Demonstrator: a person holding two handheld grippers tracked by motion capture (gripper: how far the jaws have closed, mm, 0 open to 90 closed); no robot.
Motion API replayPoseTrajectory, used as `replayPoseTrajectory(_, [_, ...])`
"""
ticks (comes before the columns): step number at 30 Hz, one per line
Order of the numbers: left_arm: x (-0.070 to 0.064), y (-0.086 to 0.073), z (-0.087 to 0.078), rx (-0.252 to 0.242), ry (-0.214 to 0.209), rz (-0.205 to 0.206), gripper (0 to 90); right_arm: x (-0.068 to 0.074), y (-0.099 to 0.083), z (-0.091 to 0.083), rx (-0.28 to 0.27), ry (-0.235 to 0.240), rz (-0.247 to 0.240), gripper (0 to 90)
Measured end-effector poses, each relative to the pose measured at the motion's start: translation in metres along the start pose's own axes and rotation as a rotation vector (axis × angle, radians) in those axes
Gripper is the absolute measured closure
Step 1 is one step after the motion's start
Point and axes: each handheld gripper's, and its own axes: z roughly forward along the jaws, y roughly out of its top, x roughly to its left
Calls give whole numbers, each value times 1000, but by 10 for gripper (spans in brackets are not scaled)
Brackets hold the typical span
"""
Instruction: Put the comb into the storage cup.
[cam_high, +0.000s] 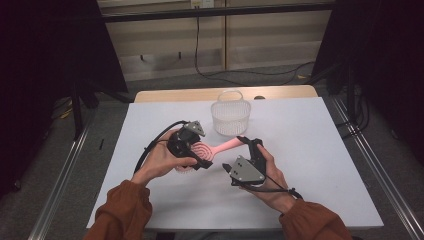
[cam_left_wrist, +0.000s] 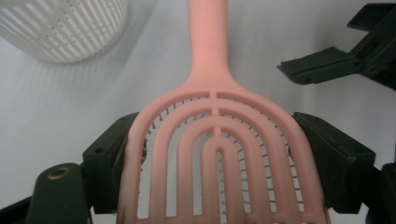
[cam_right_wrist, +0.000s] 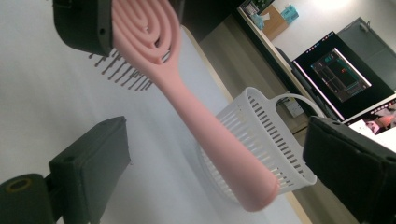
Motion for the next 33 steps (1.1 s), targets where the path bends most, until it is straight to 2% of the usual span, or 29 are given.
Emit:
replayPoseTrajectory(2, [-2, 1, 2, -2, 8, -8, 199, 2, 1, 2, 10, 0, -37, 103])
replayPoseTrajectory(3, [-1, 2, 2, 9, 4, 8, 199, 3, 2, 3, 10, -3, -54, 113])
replayPoseTrajectory(4, [-1, 2, 3, 5, 1, 7, 199, 4, 2, 4, 14, -5, -72, 122])
replayPoseTrajectory(13, [-5, 7, 5, 3, -20, 7, 198, 12, 7, 9, 17, -71, -246, 242])
replayPoseTrajectory(18, [-6, 7, 6, 5, -26, 12, 199, 18, 5, 12, 37, -89, -282, 308])
replayPoseTrajectory(19, [-6, 8, 6, 8, -14, 13, 198, 20, 5, 12, 40, -89, -296, 316])
replayPoseTrajectory(22, [-6, 8, 7, 2, -28, 7, 198, 25, 5, 14, 46, -98, -326, 360])
replayPoseTrajectory(28, [-7, 10, 7, 8, -24, 9, 198, 26, 4, 16, 48, -107, -349, 406])
replayPoseTrajectory(33, [-6, 9, 6, 3, -33, 0, 198, 28, 4, 17, 42, -110, -394, 467])
